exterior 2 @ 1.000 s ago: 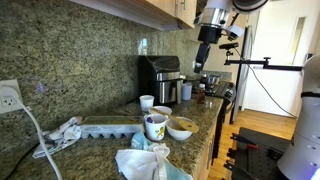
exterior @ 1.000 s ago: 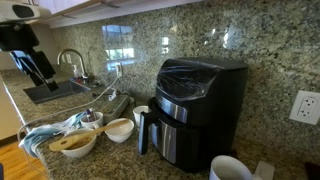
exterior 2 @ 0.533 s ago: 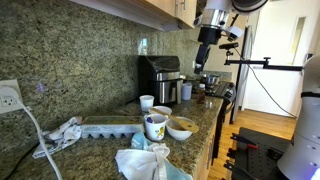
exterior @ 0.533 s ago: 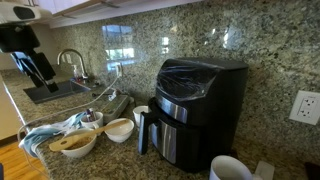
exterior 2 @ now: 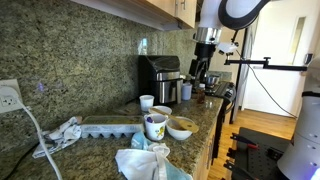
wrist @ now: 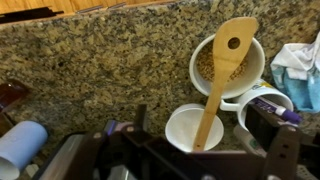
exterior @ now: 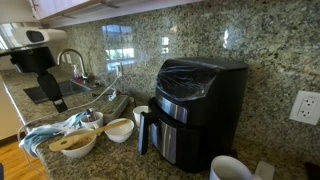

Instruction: Open the air fryer basket then close the basket

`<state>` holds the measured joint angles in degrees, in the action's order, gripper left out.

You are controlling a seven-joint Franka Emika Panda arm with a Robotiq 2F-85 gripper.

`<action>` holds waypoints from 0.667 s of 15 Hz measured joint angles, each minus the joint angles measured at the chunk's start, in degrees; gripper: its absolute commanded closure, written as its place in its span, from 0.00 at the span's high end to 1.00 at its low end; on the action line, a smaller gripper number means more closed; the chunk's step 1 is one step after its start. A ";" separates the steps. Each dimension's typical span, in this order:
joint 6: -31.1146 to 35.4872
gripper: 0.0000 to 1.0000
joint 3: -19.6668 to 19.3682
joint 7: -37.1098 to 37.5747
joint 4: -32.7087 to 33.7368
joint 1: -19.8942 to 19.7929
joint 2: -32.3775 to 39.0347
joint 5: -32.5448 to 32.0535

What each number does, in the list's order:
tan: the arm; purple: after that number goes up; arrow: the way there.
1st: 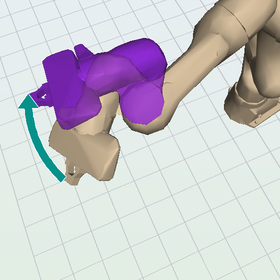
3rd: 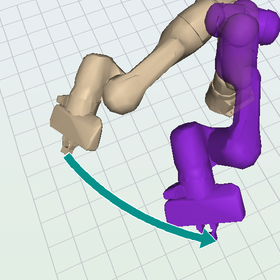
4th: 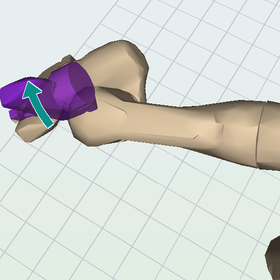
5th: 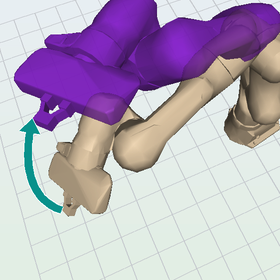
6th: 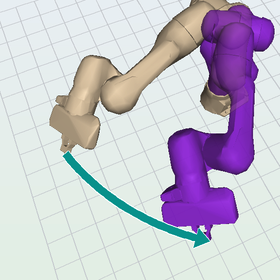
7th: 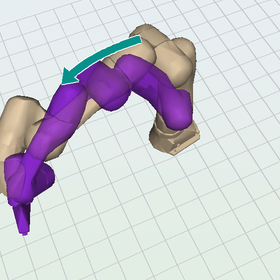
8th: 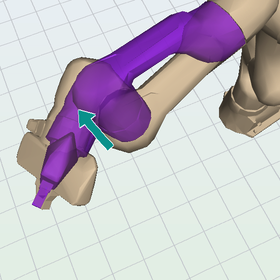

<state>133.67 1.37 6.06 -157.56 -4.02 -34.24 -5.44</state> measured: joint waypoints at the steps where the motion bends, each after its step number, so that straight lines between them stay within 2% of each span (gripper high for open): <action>1: 1.68 1.00 0.76 2.85 -0.37 -1.35 1.34 -0.93; 7: 12.13 1.00 6.60 22.67 -1.66 -10.79 8.82 -10.24; 10: 12.50 1.00 8.43 27.55 -1.61 -13.67 10.63 -13.45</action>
<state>146.17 9.80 33.61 -159.17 -17.69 -23.61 -18.88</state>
